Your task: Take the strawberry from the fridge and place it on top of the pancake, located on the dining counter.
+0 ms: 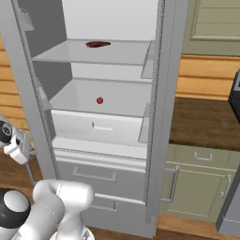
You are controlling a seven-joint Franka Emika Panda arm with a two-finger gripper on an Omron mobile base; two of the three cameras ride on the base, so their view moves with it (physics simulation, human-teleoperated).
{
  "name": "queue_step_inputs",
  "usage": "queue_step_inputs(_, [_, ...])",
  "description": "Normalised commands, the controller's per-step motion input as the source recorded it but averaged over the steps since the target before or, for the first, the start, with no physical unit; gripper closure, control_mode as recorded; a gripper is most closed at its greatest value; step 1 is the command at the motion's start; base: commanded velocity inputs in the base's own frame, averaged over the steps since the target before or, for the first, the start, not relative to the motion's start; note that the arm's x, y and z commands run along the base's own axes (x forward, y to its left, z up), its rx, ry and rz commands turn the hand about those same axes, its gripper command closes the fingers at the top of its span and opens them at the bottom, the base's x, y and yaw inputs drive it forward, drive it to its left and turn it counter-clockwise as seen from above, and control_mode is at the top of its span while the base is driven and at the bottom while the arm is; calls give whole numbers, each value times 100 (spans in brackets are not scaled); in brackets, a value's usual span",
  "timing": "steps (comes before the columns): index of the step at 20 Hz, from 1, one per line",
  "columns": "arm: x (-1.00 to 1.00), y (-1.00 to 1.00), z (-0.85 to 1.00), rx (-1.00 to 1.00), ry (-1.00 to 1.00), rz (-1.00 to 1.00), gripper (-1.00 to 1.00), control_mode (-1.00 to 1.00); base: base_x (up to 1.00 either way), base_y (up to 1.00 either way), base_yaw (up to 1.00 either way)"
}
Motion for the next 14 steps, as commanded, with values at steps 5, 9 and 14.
queue_step_inputs(5, [-12, 45, 13, -21, -9, -10, -100, -100, 0, 0, 0])
queue_step_inputs(9, [-52, 56, 29, -13, 0, -3, -100, -100, 0, 0, 0])
queue_step_inputs(14, [-74, -3, 71, -1, 4, 19, -100, -100, 0, 0, 0])
